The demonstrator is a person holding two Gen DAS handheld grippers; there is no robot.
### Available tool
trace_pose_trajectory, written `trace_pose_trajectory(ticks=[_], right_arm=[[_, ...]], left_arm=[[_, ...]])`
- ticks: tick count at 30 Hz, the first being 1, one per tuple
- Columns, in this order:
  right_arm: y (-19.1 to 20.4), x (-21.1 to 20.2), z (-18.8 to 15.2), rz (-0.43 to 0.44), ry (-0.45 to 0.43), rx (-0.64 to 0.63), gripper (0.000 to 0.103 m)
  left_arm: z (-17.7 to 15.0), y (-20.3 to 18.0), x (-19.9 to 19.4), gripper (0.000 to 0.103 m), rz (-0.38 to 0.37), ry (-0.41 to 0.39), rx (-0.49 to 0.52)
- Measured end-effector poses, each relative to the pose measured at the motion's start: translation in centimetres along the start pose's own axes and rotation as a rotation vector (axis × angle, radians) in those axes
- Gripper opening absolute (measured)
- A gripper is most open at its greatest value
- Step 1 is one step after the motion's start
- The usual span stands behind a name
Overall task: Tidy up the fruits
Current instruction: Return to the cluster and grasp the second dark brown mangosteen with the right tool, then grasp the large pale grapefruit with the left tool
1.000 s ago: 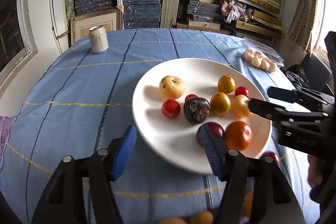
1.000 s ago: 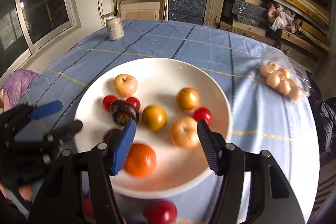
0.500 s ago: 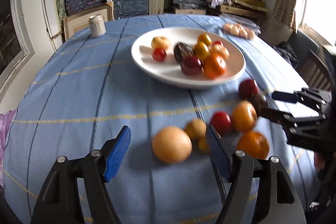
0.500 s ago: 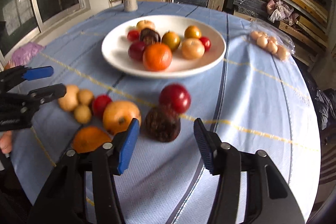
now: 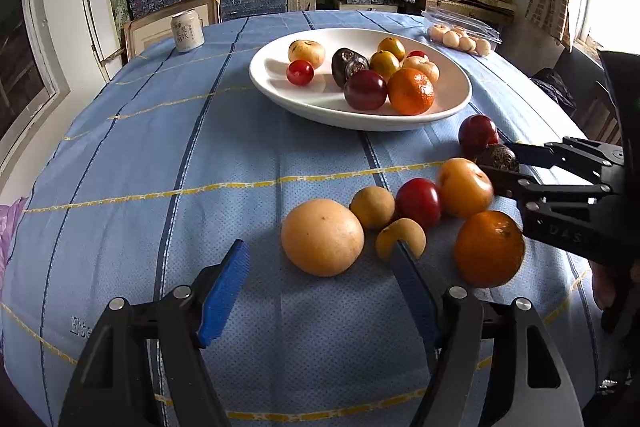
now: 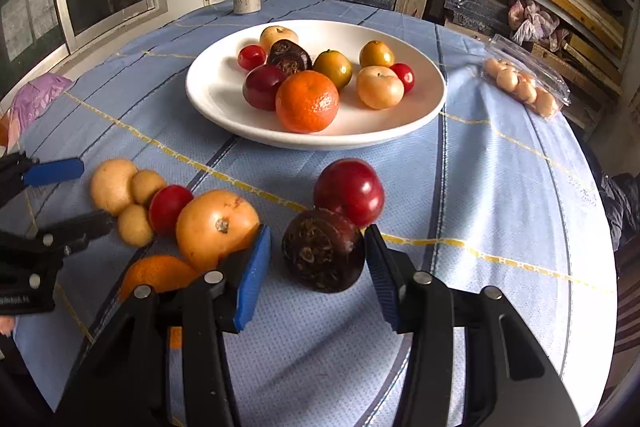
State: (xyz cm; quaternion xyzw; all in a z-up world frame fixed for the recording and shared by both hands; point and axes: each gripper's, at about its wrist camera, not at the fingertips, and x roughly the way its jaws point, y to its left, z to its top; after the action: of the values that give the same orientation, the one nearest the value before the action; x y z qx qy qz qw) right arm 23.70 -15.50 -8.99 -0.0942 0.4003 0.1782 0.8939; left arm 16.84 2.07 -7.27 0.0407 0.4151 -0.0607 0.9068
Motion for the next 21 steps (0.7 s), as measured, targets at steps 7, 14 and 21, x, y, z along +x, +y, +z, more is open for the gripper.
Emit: trace_pose_trajectory(ticks=[7, 14, 21], right_arm=[[-1.2, 1.0, -0.1, 0.052, 0.038, 0.08, 0.041], [-1.7, -0.3, -0.7, 0.063, -0.018, 0.115, 0.04], [-4.0, -3.2, -1.2, 0.134, -0.15, 0.219, 0.041]], left_arm=[[-0.2, 0.0, 0.3, 0.074, 0.0, 0.013, -0.004], [-0.2, 0.1, 0.4, 0.074, 0.007, 0.012, -0.003], [0.0, 0.0, 0.9, 0.074, 0.022, 0.005, -0.013]])
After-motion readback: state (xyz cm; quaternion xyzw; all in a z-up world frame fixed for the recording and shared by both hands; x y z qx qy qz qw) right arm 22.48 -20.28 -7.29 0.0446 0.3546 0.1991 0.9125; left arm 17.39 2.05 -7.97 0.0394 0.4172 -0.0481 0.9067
